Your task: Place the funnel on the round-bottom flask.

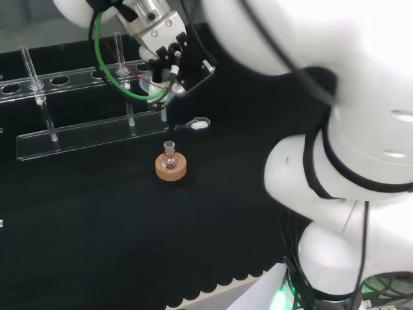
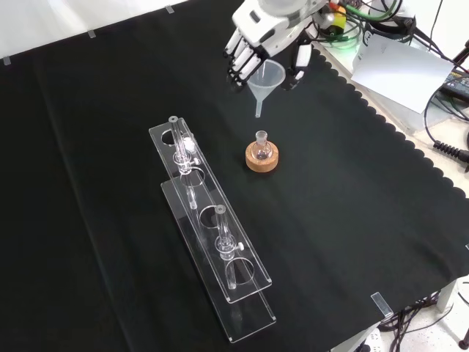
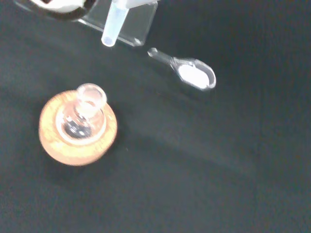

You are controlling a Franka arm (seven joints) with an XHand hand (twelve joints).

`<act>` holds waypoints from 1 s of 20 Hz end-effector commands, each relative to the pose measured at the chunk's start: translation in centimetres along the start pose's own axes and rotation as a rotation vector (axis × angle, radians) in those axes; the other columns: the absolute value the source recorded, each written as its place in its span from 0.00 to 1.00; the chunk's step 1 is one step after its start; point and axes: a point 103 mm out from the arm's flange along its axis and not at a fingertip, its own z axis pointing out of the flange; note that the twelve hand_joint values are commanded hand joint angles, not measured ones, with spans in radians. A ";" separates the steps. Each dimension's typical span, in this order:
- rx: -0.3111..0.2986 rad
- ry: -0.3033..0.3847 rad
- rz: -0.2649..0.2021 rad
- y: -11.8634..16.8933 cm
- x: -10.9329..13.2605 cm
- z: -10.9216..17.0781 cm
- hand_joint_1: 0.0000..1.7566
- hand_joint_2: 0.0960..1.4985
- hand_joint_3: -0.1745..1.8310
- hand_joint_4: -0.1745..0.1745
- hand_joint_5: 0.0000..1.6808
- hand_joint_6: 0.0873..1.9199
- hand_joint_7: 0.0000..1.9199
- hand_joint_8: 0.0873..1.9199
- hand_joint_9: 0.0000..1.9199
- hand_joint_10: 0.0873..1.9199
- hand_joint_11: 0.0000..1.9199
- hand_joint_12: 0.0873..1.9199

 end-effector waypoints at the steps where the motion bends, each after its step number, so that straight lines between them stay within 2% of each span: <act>1: 0.059 -0.023 -0.035 1.3 1.8 3.1 0.50 0.51 0.41 0.42 0.45 0.33 0.32 0.31 0.51 0.17 0.36 0.58; 9: 0.050 -0.015 -0.037 1.2 1.7 2.9 0.50 0.51 0.41 0.42 0.45 0.33 0.32 0.31 0.51 0.17 0.36 0.58; 20: 0.069 -0.029 -0.054 1.3 3.2 3.4 0.50 0.51 0.41 0.42 0.45 0.33 0.32 0.32 0.51 0.17 0.36 0.58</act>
